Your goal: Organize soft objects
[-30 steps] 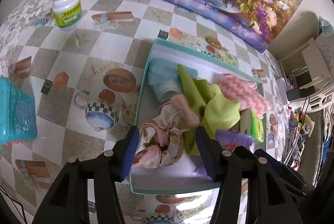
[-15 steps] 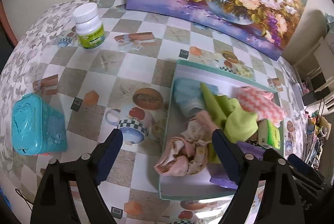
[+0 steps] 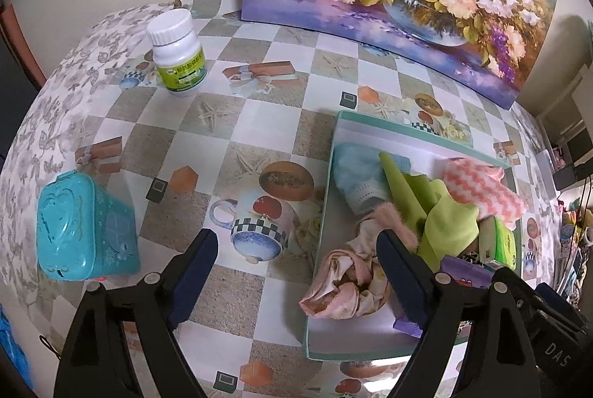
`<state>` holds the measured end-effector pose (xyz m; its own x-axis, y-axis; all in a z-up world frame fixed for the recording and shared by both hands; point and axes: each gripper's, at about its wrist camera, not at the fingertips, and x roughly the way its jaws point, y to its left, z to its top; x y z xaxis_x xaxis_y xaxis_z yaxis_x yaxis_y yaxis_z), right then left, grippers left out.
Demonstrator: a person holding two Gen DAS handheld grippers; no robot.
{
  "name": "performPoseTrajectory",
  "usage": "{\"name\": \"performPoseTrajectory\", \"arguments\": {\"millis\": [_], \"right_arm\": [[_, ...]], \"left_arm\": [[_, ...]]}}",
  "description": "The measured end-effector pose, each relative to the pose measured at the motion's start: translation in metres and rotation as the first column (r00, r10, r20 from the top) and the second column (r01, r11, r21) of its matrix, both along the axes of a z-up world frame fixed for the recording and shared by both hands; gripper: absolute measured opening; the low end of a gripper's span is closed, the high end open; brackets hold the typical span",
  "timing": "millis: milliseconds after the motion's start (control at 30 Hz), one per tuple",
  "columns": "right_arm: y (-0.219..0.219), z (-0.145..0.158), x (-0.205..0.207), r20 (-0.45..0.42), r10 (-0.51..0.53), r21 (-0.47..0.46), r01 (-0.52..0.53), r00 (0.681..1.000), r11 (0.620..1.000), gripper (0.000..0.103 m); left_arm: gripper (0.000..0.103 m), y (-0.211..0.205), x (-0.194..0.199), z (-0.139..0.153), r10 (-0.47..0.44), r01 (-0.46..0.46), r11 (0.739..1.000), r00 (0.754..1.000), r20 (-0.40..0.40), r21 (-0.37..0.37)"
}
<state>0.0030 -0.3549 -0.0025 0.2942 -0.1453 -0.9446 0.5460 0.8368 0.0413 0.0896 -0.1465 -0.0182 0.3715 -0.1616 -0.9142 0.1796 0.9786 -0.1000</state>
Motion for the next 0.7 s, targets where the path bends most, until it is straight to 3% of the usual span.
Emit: {"name": "performPoseTrajectory", "arguments": {"millis": [200, 267, 700], "right_arm": [[0.003, 0.001, 0.001, 0.0, 0.004, -0.003, -0.004, 1.0, 1.0, 0.103], [0.002, 0.002, 0.001, 0.002, 0.003, -0.003, -0.003, 1.0, 1.0, 0.103], [0.016, 0.012, -0.013, 0.025, 0.021, -0.027, -0.021, 0.999, 0.999, 0.103]], "left_arm": [[0.09, 0.002, 0.001, 0.002, 0.013, -0.013, 1.0, 1.0, 0.023, 0.0], [0.1, 0.003, 0.0, 0.004, 0.015, -0.015, 1.0, 0.999, 0.038, -0.006], [0.1, 0.015, -0.014, 0.01, -0.01, 0.008, 1.0, 0.995, 0.096, 0.019]]}}
